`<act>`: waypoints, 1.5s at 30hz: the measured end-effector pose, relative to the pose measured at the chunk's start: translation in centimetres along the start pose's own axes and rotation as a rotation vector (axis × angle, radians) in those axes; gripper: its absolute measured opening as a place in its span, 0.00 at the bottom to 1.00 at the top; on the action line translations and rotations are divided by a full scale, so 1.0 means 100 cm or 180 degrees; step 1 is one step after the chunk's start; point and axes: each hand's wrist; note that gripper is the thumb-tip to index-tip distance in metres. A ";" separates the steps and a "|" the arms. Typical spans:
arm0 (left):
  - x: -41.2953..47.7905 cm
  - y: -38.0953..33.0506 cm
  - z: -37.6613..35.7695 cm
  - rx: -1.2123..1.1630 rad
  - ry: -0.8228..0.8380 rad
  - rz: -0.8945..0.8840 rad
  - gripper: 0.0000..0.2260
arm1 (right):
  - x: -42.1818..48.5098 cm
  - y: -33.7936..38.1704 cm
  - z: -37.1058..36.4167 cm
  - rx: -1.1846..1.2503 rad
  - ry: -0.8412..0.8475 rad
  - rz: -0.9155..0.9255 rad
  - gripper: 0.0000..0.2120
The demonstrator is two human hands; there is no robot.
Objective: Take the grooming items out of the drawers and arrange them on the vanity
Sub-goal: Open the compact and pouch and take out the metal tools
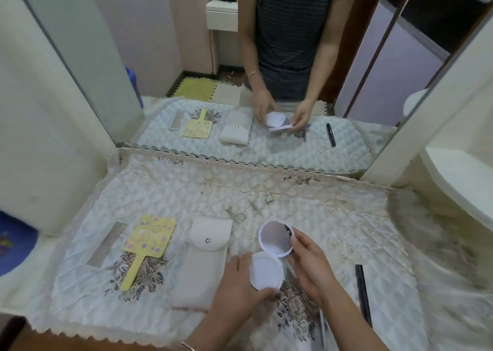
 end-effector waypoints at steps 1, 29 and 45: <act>0.002 0.001 -0.004 0.0075 -0.0019 0.0031 0.42 | 0.005 -0.001 -0.002 -0.0101 0.0038 -0.0049 0.11; 0.007 0.001 -0.003 -0.0743 0.0025 -0.0362 0.22 | -0.050 -0.024 0.035 -0.2987 -0.0848 0.0556 0.09; 0.013 -0.074 -0.002 -0.2797 0.0332 0.0435 0.10 | -0.071 -0.002 0.007 -0.2684 -0.0816 0.1210 0.05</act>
Point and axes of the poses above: each hand's wrist, its own x-axis towards the middle knuckle, its own z-axis out of the back of the hand, y = z × x, and after that the axes turned 6 degrees about z, right-handed
